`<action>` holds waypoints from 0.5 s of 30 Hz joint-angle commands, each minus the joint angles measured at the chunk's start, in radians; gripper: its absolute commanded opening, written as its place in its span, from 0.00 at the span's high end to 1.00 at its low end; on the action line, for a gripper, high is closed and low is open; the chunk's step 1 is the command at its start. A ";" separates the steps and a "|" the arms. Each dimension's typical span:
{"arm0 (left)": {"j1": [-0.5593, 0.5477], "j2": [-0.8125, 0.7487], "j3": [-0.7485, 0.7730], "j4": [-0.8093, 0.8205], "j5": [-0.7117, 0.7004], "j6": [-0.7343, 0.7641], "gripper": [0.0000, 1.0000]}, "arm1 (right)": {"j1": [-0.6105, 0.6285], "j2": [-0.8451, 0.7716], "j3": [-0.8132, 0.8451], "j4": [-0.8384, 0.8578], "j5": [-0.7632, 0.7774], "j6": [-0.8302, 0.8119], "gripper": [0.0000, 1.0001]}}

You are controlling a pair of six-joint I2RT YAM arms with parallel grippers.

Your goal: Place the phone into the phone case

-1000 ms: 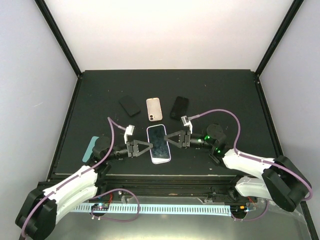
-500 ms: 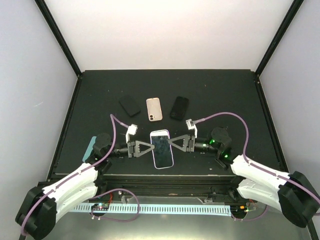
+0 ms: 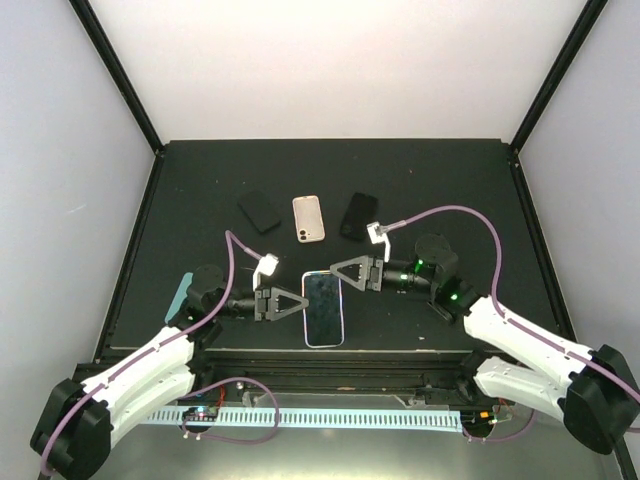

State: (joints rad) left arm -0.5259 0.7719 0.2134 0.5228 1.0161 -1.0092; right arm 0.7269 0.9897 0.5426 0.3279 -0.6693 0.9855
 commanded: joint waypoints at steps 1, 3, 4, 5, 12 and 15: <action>-0.006 -0.006 0.050 0.038 0.044 0.010 0.98 | 0.004 0.026 0.064 -0.087 0.013 -0.104 0.49; -0.006 -0.011 0.049 0.041 0.048 0.008 0.98 | 0.005 0.040 0.075 -0.097 0.006 -0.118 0.48; -0.006 -0.016 0.048 0.039 0.047 0.007 0.98 | 0.004 0.053 0.080 -0.101 -0.007 -0.123 0.48; -0.006 -0.021 0.047 0.033 0.045 0.008 0.98 | 0.004 0.064 0.085 -0.107 -0.023 -0.131 0.49; -0.006 -0.042 0.052 0.012 0.010 0.010 0.96 | 0.003 0.091 0.083 -0.155 -0.102 -0.204 0.50; -0.006 -0.034 0.053 -0.025 -0.008 0.034 0.98 | 0.003 0.080 0.068 -0.132 -0.101 -0.194 0.65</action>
State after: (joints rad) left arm -0.5259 0.7502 0.2134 0.4934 1.0306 -1.0077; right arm 0.7269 1.0847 0.6151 0.1791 -0.7258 0.8131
